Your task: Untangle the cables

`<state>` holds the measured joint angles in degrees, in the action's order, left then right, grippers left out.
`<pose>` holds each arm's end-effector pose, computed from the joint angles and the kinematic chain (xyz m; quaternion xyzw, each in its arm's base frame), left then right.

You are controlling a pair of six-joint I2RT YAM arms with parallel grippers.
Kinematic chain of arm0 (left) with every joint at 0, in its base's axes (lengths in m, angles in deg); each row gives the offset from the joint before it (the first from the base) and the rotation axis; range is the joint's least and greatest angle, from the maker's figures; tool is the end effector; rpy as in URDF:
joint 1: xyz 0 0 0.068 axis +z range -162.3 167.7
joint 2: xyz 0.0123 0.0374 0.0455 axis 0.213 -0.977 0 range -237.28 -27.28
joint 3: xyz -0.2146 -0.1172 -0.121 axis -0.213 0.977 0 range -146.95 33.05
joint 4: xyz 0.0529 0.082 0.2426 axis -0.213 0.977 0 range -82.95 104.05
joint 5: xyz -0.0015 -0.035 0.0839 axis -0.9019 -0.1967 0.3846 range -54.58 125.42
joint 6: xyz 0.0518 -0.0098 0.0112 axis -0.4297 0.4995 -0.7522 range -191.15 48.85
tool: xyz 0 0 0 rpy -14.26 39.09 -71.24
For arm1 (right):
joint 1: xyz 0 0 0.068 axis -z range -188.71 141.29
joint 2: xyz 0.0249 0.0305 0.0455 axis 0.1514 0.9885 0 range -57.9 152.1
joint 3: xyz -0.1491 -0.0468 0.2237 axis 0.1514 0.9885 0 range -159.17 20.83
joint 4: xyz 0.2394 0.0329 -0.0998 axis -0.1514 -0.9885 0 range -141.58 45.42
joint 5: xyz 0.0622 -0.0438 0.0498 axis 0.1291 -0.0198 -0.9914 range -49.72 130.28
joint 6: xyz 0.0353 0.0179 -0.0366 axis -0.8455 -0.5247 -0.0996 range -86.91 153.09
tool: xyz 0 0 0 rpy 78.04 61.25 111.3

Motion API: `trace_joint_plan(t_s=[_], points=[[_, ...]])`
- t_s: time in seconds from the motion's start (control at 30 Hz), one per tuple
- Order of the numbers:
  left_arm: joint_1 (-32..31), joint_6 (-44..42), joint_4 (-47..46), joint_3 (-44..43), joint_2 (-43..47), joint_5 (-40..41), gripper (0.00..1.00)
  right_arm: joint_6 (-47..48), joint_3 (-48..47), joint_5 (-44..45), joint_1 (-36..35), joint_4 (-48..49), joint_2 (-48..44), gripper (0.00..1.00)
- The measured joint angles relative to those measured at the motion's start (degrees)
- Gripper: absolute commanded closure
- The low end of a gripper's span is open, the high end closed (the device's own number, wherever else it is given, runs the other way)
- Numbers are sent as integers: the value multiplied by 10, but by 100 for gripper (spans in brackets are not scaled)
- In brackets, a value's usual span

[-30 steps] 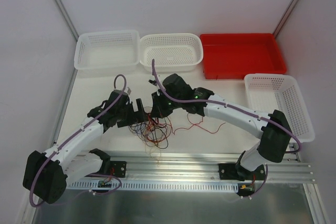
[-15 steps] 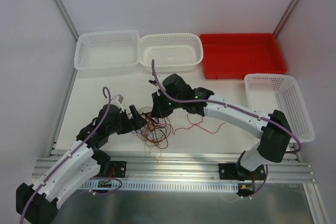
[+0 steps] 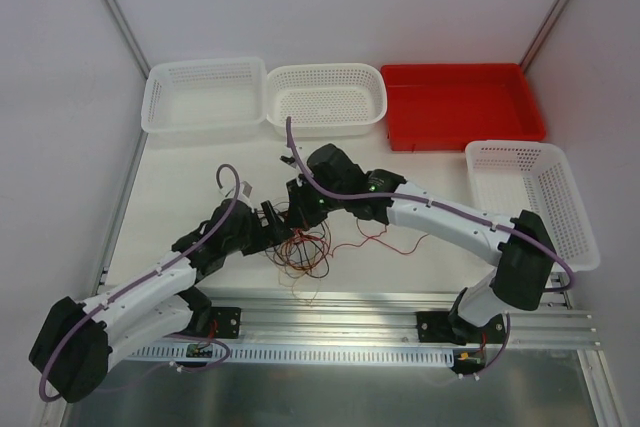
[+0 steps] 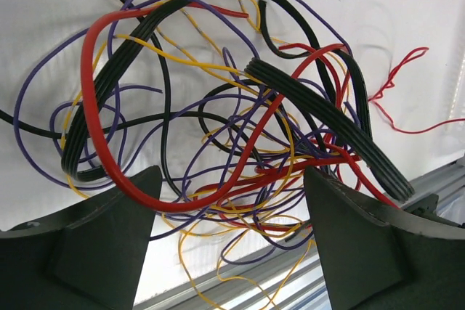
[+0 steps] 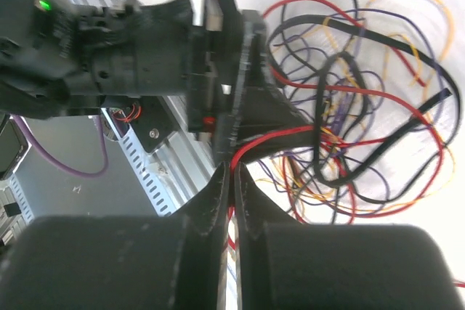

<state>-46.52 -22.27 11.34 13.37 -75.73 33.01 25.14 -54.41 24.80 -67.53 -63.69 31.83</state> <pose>0.1484 -0.1026 0.1860 -0.1022 0.8730 -0.3299 0.3444 0.1789 0.3140 0.3144 -0.4326 0.7613 0.3568 0.3256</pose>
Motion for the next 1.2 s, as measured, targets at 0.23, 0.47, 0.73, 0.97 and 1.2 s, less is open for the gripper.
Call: trace_joint_plan(t_s=[0.23, 0.47, 0.73, 0.97, 1.2], points=[[-56, 38, -72, -6, -84, 35, 35, -2, 0, 0, -5, 0, -17, 99], [-67, 88, -101, -9, -148, 82, 42, -3, 0, 1, -5, -4, -47, 99], [-67, 125, -108, -54, -233, 127, 38, 30, -49, 41, -7, -85, -151, 99], [-58, 132, -70, -123, -320, 143, 82, 74, -125, 82, 8, -147, -255, 99], [30, 118, -24, -136, -319, 145, 91, 98, -139, 117, 68, -185, -344, 99]])
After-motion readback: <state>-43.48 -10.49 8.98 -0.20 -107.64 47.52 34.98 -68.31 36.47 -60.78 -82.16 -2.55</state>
